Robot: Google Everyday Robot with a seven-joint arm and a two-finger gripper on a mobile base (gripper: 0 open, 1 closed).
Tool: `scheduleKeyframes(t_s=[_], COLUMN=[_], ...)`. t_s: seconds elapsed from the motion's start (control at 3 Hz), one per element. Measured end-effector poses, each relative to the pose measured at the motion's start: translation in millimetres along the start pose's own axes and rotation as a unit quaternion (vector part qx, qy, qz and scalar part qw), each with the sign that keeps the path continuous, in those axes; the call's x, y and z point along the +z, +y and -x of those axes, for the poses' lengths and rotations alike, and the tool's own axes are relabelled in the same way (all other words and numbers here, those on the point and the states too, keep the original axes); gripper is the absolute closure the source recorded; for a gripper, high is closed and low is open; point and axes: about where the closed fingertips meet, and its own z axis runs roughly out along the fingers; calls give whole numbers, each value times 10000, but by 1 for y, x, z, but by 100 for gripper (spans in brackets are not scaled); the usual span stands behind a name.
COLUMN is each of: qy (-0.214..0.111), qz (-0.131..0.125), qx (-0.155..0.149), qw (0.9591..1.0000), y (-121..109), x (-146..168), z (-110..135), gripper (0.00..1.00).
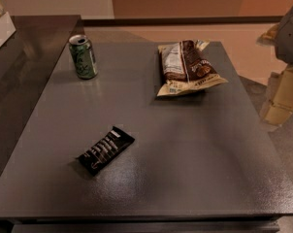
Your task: Move brown chip bag near rxbar chocolate
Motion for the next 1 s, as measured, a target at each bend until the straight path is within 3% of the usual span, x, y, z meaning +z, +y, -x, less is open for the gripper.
scheduleKeyframes(t_s=[0.67,1.0], qy=[-117,-360], qz=[-75,-265], qx=[163,603], qw=[9998,9972], y=[-7,-28], x=[3,16], z=[9,27], gripper=[0,0])
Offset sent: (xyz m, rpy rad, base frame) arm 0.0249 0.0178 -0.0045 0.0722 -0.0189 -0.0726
